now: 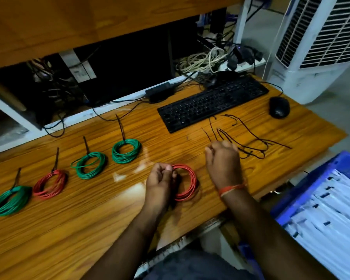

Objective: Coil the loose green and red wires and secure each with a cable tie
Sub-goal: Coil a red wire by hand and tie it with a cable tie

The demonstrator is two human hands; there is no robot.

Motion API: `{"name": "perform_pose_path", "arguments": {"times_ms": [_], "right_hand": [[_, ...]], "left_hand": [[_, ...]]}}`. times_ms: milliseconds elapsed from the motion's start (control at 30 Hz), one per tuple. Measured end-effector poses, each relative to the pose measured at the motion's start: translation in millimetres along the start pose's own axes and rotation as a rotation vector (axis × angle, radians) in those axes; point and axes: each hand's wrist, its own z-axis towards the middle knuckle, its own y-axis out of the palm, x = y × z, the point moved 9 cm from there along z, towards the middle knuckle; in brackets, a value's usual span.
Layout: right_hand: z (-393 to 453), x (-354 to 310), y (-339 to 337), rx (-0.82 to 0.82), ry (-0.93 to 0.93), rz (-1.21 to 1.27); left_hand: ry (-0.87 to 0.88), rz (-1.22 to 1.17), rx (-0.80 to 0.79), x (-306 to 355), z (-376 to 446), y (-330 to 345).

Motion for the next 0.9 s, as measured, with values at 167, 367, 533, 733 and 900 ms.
{"name": "perform_pose_path", "arguments": {"times_ms": [167,367,533,733,900], "right_hand": [[32.2,17.1,22.7,-0.289,0.069,-0.279],[35.6,19.9,53.6,-0.523,0.245,-0.228],[10.1,-26.1,12.3,-0.310,0.055,0.541],[-19.6,-63.5,-9.3,-0.555,0.051,0.982],[-36.9,-59.8,11.8,-0.581,-0.142,0.657]], "left_hand": [[0.016,0.025,-0.034,-0.1,0.0,-2.1],[0.031,-0.013,-0.001,0.2,2.3,-7.3],[-0.006,-0.077,0.021,-7.1,7.8,-8.9],[-0.016,-0.042,0.079,-3.9,12.2,-15.7],[0.010,-0.027,0.100,3.5,14.8,-23.4]]}}
